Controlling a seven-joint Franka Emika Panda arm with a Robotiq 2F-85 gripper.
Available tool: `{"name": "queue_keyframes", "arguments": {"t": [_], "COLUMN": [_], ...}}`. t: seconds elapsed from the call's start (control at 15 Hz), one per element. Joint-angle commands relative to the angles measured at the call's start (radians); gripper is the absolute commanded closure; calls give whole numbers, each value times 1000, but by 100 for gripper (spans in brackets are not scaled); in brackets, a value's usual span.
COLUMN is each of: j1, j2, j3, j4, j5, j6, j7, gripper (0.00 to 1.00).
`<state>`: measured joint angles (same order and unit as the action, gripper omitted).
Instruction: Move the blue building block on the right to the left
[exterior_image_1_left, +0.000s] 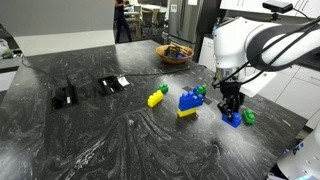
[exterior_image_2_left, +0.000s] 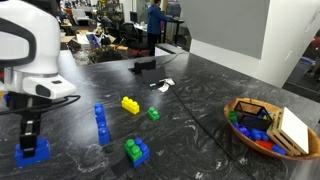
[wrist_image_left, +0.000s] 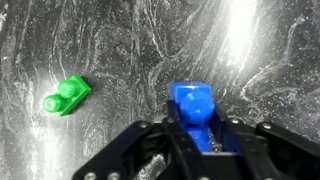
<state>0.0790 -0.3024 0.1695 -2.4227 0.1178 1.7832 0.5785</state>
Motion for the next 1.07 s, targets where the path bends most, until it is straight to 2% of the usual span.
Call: {"name": "queue_keyframes", "arguments": {"t": [0.0,0.13,0.2,0.47,0.67,0.8,1.0], "j1": [-5,-6,-12,-18,-12,-8,2], "j2": [0,6,1,-1,15,30,68], "j3": [4,5,13,47,65,64,49], "j4": [-13,-19,-30,-62,-73,-76,-81], "j5": [110,169,164,76,17,1,15], "j6": [84,130,168,277,296,300,314], "j7": [107,183,237,486,630,693,716], "gripper": [90,90,90,90,90,90,90]}}
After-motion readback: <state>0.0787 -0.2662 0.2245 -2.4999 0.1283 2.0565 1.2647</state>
